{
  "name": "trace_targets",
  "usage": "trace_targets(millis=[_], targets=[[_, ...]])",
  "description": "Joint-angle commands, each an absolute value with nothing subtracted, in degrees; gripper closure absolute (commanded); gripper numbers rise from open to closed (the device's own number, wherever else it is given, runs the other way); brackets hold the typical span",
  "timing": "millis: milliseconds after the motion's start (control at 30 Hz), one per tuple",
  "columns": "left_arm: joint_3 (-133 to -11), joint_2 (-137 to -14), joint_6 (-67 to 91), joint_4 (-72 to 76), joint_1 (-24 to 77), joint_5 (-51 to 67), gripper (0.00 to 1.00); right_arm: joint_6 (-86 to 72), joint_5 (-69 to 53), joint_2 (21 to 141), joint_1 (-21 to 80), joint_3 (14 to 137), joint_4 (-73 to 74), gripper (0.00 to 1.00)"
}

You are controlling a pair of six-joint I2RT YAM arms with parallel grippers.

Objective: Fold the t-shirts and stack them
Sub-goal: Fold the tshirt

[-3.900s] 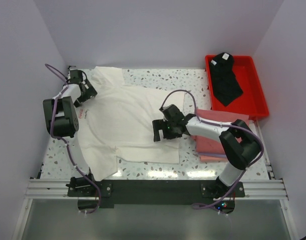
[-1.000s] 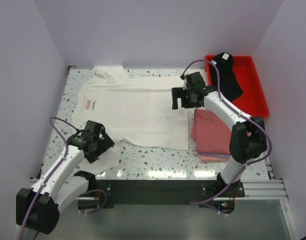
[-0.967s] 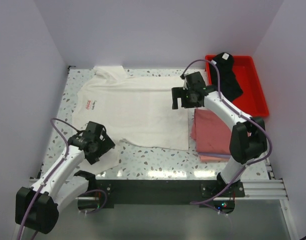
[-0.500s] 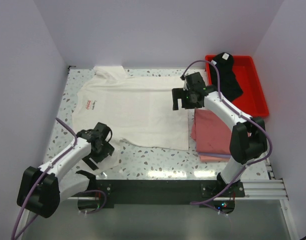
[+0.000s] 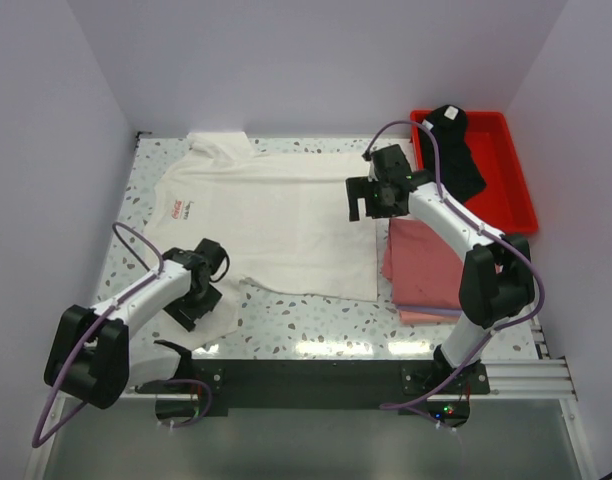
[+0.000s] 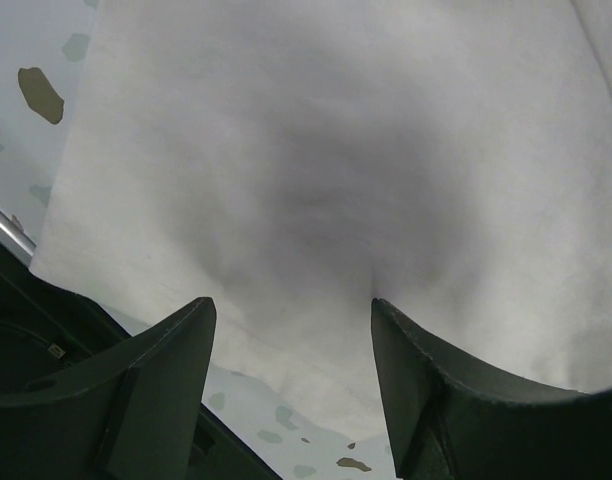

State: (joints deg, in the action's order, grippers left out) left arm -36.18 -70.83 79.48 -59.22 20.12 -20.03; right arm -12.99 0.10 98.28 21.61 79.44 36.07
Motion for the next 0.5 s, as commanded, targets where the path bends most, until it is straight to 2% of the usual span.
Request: trace_targets(millis=[0, 100, 267, 467], targets=[[-37.62, -69.35, 82.27, -57.94, 20.57, -21.72, 0.32, -11.87, 1.84, 97.91, 21.27, 81.91, 36.65, 0.01], [-33.50, -69.52, 80.59, -49.61, 20.48, -17.15, 0.32, -11.78, 2.11, 98.08, 21.01, 82.09, 37.00, 0.01], [-29.80, -71.81, 83.58, -48.69, 20.39, -16.96, 0.37, -11.86, 2.37, 98.17, 20.83, 82.27, 37.35, 0.01], [-24.79, -69.35, 85.78, -44.73, 20.39, -16.17, 0.49, -12.65, 2.72, 97.12, 20.83, 81.83, 37.71, 0.01]])
